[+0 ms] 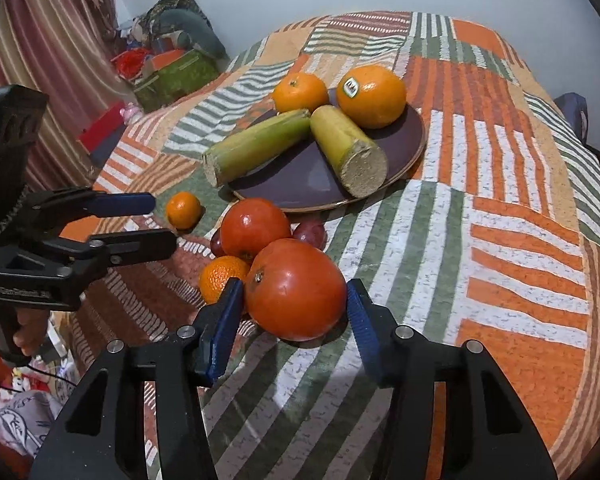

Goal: Organize fruits
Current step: 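Grasp the large tomato with the right tool while the left tool grasps another tomato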

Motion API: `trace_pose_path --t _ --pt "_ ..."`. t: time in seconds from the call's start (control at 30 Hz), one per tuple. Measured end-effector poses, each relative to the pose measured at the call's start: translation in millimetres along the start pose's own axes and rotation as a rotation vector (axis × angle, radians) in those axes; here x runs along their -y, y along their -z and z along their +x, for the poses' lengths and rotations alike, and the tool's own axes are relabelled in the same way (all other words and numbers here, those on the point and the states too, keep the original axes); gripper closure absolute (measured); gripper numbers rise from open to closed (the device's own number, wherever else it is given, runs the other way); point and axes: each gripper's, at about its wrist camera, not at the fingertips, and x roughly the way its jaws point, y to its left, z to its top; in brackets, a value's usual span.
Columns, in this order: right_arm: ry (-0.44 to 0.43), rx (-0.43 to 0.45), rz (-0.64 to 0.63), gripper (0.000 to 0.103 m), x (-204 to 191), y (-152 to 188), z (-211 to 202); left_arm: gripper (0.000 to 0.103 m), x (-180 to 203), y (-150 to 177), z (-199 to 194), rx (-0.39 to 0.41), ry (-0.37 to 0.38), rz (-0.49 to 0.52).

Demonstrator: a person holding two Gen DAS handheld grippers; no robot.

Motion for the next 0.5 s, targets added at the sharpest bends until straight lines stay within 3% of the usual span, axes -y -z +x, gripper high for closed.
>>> trace_pose_path --t 0.43,0.5 --pt "0.045 0.043 0.054 0.054 32 4 -29 0.035 35 -21 37 -0.043 0.049 0.043" --pt "0.038 0.037 0.065 0.054 36 5 -27 0.041 38 -24 44 -0.055 0.036 0.057"
